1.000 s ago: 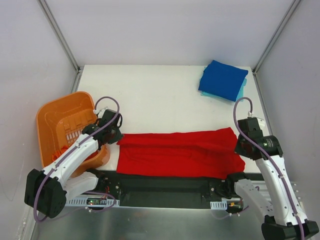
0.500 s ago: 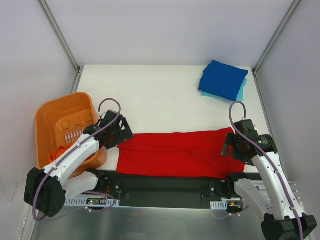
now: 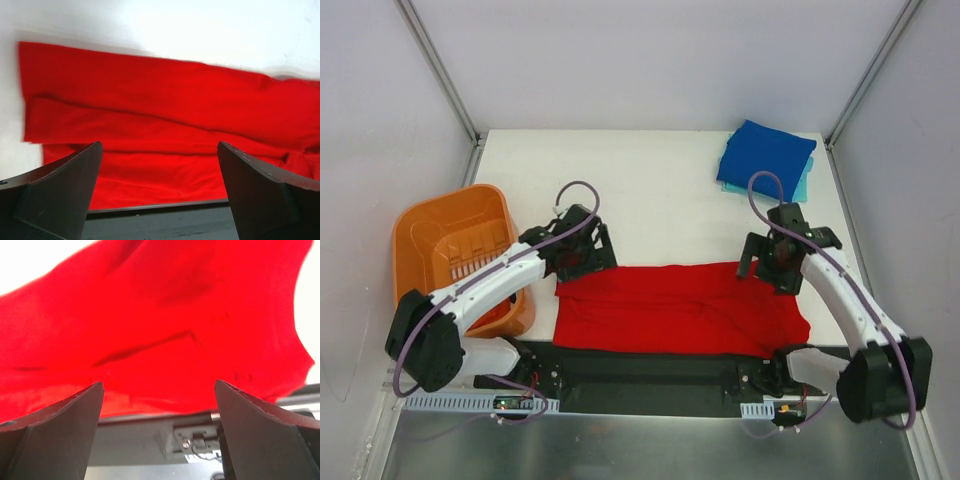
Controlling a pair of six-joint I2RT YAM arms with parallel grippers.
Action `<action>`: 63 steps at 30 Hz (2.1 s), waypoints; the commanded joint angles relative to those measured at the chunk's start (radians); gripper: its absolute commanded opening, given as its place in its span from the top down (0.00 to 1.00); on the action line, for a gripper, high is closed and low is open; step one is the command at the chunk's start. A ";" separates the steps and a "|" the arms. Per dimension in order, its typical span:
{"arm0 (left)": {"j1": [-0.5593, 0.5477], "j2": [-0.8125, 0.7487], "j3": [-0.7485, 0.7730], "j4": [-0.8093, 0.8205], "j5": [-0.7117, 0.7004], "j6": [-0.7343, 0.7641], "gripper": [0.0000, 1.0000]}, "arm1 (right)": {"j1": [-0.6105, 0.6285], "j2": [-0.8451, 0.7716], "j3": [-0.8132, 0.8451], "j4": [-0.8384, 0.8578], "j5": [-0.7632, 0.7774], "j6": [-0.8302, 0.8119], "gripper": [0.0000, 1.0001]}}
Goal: Fold and stack the t-shirts
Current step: Fold the tshirt
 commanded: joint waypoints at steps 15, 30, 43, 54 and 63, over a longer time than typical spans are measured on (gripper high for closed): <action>-0.064 0.262 -0.015 0.119 0.201 0.043 0.01 | 0.037 0.764 0.351 0.184 -0.086 0.007 0.03; -0.066 0.299 -0.032 0.139 0.277 -0.001 0.01 | 0.109 1.282 1.138 0.062 -0.325 -0.024 0.03; -0.216 0.404 0.009 0.297 0.388 -0.145 0.01 | 0.160 1.548 1.525 0.387 -0.425 0.206 0.03; -0.393 0.413 0.143 0.359 0.301 -0.251 0.01 | 0.166 1.571 1.617 0.543 -0.403 0.250 0.03; -0.348 0.079 0.082 0.322 0.120 -0.078 0.01 | 0.139 1.116 1.454 0.351 -0.506 0.032 0.03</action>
